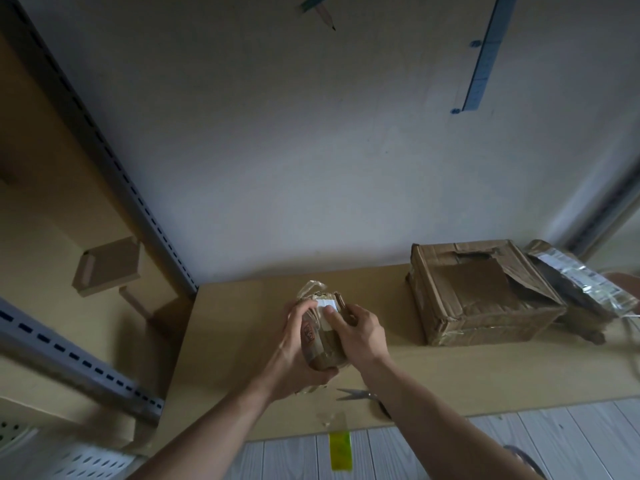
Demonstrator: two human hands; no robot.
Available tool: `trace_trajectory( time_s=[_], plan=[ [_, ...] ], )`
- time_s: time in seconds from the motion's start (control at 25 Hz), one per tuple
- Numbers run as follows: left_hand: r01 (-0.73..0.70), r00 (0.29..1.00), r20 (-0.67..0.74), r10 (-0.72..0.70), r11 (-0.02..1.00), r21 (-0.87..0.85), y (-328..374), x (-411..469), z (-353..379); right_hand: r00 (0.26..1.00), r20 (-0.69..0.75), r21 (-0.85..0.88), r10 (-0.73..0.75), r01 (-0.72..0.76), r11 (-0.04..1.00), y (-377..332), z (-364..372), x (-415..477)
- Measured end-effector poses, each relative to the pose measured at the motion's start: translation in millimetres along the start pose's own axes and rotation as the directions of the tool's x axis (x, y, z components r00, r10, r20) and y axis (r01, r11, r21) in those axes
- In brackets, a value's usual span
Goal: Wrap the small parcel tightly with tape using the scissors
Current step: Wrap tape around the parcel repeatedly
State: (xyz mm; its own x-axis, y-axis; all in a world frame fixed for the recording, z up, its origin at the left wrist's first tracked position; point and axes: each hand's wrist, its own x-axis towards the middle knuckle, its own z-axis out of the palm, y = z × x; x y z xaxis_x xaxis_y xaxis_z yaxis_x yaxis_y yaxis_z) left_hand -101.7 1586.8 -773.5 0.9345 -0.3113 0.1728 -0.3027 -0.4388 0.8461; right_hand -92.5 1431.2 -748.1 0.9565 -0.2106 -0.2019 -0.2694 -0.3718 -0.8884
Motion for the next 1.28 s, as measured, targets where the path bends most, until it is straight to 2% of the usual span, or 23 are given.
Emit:
trace_trajectory(
  time_s=[0.04, 0.12, 0.2, 0.24, 0.32, 0.4, 0.48, 0.56, 0.64, 0.76, 0.84, 0.92, 1.08, 1.28],
  plan=[
    [0.024, 0.999, 0.035, -0.023, 0.999, -0.036, 2, 0, -2, 1.000, -0.009, 0.003, -0.002, 0.002, 1.000, 1, 0, 1],
    [0.104, 0.992, 0.089, -0.085, 0.965, -0.242, 8, 5, -1, 1.000, -0.026, 0.017, 0.002, -0.002, 1.000, 1, -3, 0],
    [0.178, 0.977, -0.030, -0.212, 0.883, -0.434, 18, 13, 7, 0.999, -0.047, 0.011, -0.006, 0.007, 1.000, 0, -5, -2],
    [0.226, 0.940, -0.123, -0.318, 0.852, -0.472, 16, 18, 12, 0.999, -0.047, -0.005, -0.013, 0.013, 1.000, -2, -5, -5],
    [0.250, 0.876, -0.225, -0.427, 0.801, -0.544, 13, 20, 17, 1.000, -0.008, -0.017, -0.005, 0.005, 1.000, -6, -1, -12],
    [0.304, 0.850, -0.151, -0.504, 0.705, -0.641, 4, 22, 19, 0.995, 0.099, 0.006, 0.027, -0.027, 1.000, -11, 3, -18],
    [0.386, 0.838, -0.073, -0.540, 0.683, -0.621, -10, 20, 23, 0.987, 0.152, -0.020, 0.046, -0.043, 0.999, -12, 4, -20],
    [0.407, 0.831, -0.105, -0.546, 0.726, -0.555, -6, 22, 24, 0.989, 0.140, -0.051, 0.044, -0.037, 0.998, -11, 4, -18],
    [0.351, 0.827, -0.182, -0.532, 0.741, -0.572, 3, 23, 24, 0.994, 0.102, -0.026, 0.034, -0.031, 0.999, -8, 4, -17],
    [0.311, 0.837, -0.266, -0.479, 0.815, -0.489, 8, 22, 27, 0.999, 0.045, -0.003, 0.015, -0.015, 1.000, -5, 1, -16],
    [0.313, 0.849, -0.259, -0.460, 0.834, -0.454, 3, 24, 24, 0.999, 0.047, -0.001, -0.005, 0.005, 1.000, -5, -2, -18],
    [0.321, 0.885, -0.171, -0.433, 0.833, -0.450, -1, 23, 21, 0.996, 0.083, -0.001, -0.035, 0.035, 0.999, -7, -4, -20],
    [0.149, 0.909, -0.306, -0.283, 0.906, -0.395, 6, 25, 23, 0.977, 0.150, 0.020, -0.153, 0.151, 0.988, -3, -8, -16],
    [0.137, 0.890, -0.330, -0.315, 0.875, -0.465, 3, 33, 25, 0.966, 0.095, 0.005, -0.242, 0.243, 0.970, 3, -14, -11]
  ],
)
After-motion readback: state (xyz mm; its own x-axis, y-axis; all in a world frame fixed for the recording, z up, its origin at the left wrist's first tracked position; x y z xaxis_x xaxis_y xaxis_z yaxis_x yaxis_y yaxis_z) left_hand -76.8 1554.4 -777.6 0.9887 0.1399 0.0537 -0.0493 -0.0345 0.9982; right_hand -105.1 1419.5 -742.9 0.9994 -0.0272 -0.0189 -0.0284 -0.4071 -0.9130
